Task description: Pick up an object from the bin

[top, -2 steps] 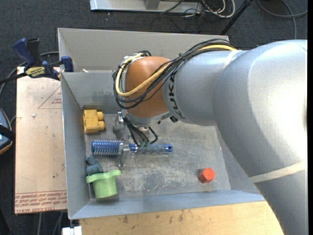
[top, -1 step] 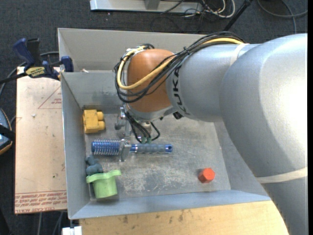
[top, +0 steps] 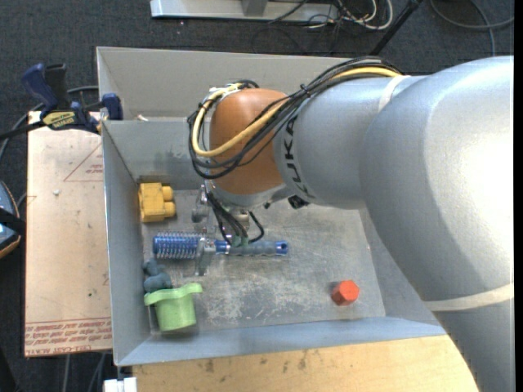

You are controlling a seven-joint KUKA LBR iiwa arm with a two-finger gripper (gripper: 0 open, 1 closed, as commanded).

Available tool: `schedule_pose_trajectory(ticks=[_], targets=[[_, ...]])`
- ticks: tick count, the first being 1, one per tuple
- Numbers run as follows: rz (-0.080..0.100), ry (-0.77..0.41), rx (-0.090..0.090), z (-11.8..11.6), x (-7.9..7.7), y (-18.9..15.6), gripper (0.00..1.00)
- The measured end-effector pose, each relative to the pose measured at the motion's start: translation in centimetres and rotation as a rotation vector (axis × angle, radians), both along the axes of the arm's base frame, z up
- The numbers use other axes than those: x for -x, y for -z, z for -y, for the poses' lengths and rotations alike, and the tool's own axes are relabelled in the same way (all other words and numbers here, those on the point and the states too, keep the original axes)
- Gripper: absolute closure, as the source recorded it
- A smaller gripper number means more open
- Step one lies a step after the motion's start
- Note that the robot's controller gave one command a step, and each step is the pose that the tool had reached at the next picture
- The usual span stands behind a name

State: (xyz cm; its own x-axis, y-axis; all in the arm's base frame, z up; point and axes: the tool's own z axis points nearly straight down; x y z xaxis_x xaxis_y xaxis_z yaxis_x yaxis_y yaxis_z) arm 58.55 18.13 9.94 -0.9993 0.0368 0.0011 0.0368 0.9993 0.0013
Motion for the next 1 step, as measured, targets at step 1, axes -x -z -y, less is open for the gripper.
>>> schedule_pose_trajectory(ticks=[1], targets=[[0.009, -0.025, -0.003, 0.14, 0.01, 2.53, 0.0]])
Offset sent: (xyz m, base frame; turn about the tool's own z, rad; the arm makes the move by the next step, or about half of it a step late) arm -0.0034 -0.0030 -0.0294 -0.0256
